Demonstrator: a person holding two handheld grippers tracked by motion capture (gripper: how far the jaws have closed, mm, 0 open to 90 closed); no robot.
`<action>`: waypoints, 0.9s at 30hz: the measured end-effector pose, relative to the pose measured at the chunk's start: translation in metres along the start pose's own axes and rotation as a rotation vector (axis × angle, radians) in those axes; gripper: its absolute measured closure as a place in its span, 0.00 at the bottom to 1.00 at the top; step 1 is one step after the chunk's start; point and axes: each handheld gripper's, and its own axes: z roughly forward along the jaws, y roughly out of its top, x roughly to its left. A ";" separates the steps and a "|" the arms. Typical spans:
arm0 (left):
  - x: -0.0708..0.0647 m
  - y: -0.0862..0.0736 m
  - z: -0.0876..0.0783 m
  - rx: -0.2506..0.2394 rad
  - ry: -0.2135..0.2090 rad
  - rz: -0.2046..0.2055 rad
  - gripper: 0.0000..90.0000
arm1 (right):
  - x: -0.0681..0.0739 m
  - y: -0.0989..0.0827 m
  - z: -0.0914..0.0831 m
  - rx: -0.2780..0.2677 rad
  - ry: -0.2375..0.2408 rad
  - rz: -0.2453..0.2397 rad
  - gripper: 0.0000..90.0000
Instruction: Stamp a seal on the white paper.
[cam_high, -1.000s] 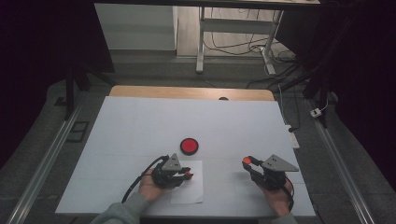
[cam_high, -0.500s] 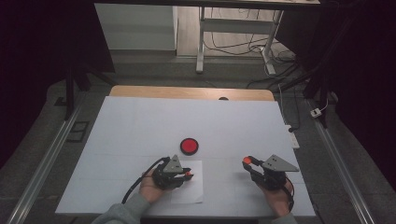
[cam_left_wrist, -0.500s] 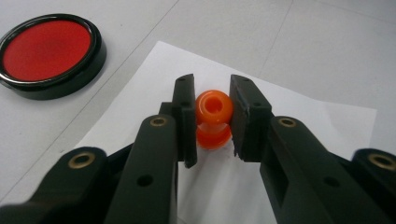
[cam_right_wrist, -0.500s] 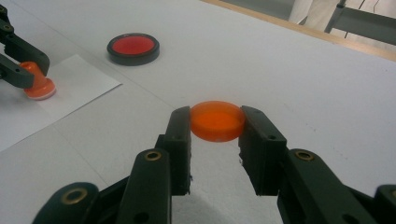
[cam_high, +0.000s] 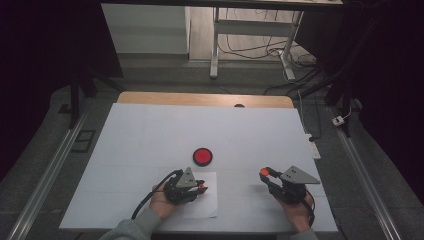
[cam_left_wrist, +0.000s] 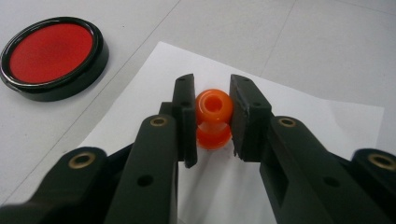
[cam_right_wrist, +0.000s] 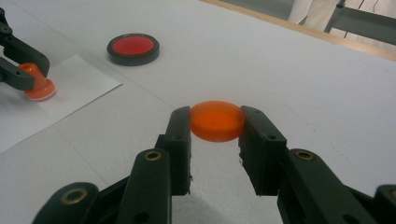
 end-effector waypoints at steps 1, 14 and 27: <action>0.000 0.000 0.000 0.001 0.003 0.003 0.81 | 0.000 0.000 0.000 0.001 0.000 0.001 0.71; -0.003 -0.003 -0.001 -0.013 0.018 0.002 0.81 | 0.000 0.000 -0.001 -0.003 -0.002 0.001 0.71; -0.002 0.002 0.000 0.015 0.010 0.016 0.81 | 0.000 0.000 0.000 -0.003 0.000 0.001 0.71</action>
